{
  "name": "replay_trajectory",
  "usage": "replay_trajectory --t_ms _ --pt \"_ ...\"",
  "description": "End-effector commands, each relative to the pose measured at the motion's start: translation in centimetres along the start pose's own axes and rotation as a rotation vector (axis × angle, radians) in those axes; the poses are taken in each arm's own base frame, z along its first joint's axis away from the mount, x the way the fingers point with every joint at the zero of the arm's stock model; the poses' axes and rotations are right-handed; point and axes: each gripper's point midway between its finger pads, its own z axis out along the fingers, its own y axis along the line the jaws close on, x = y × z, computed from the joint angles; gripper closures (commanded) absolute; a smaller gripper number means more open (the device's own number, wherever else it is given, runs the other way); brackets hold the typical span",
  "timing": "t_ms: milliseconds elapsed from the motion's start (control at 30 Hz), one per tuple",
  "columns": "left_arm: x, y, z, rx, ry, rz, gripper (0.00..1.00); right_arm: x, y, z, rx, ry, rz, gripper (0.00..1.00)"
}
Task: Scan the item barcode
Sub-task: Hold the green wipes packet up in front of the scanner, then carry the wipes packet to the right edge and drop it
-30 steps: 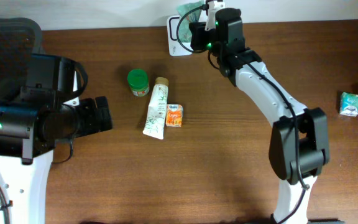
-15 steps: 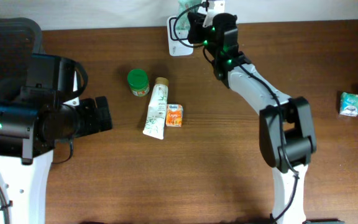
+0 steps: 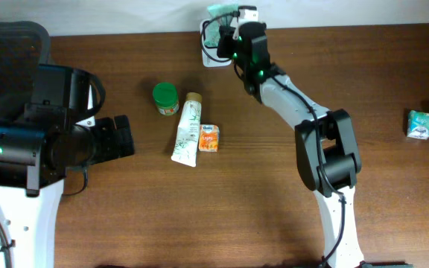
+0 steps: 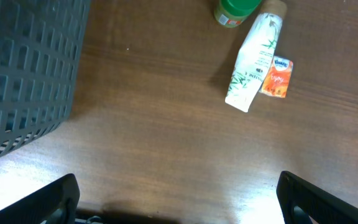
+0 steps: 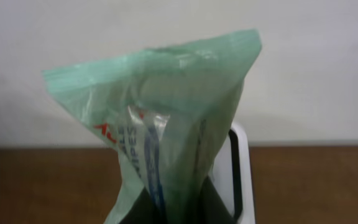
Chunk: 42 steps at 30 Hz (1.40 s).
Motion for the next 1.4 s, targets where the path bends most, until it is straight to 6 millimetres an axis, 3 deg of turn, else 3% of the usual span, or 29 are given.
replay_trajectory --t_ms 0,67,367,467,700,800,867,900,967,1033,1100,1200,1367 --pt "0.0 0.1 -0.4 0.002 -0.017 -0.012 0.01 -5.4 1.9 -1.2 0.013 -0.055 0.000 0.95" --pt "0.0 0.1 -0.4 0.002 -0.017 -0.012 0.01 -5.4 1.9 -1.3 0.019 -0.042 0.001 0.95" --pt "0.0 0.1 -0.4 0.002 -0.017 -0.012 0.01 0.4 -0.6 2.0 0.054 0.044 0.005 0.95" --pt "0.0 0.1 -0.4 0.002 -0.017 -0.012 0.01 0.9 -0.6 2.2 0.056 0.052 0.004 0.95" --pt "0.0 0.1 -0.4 0.002 -0.017 -0.012 0.01 0.2 -0.6 2.2 0.052 0.033 0.005 0.96" --pt "0.0 0.1 -0.4 0.002 -0.017 -0.012 0.01 -2.6 -0.7 1.3 0.049 -0.016 0.011 0.96" --pt "0.0 0.1 -0.4 0.002 -0.017 -0.012 0.01 -5.2 -1.9 0.2 0.068 -0.045 0.022 0.96" --pt "0.0 0.1 -0.4 0.002 -0.017 -0.012 0.01 -6.3 -3.2 -0.6 0.091 -0.046 0.030 0.96" --pt "0.0 0.1 -0.4 0.002 -0.017 -0.012 0.01 -7.9 -8.3 -2.7 0.203 -0.016 0.061 0.96" --pt "0.0 0.1 -0.4 0.002 -0.017 -0.012 0.01 -8.1 -13.6 -4.9 0.333 0.036 0.093 0.96" --pt "0.0 0.1 -0.4 0.002 -0.017 -0.012 0.01 -6.4 -21.9 -8.8 0.533 0.156 0.156 0.96" --pt "0.0 0.1 -0.4 0.002 -0.017 -0.012 0.01 -3.9 -30.7 -14.5 0.761 0.282 0.233 0.96" --pt "0.0 0.1 -0.4 0.002 -0.017 -0.012 0.01 -1.2 -40.8 -23.4 0.974 0.396 0.394 0.96"
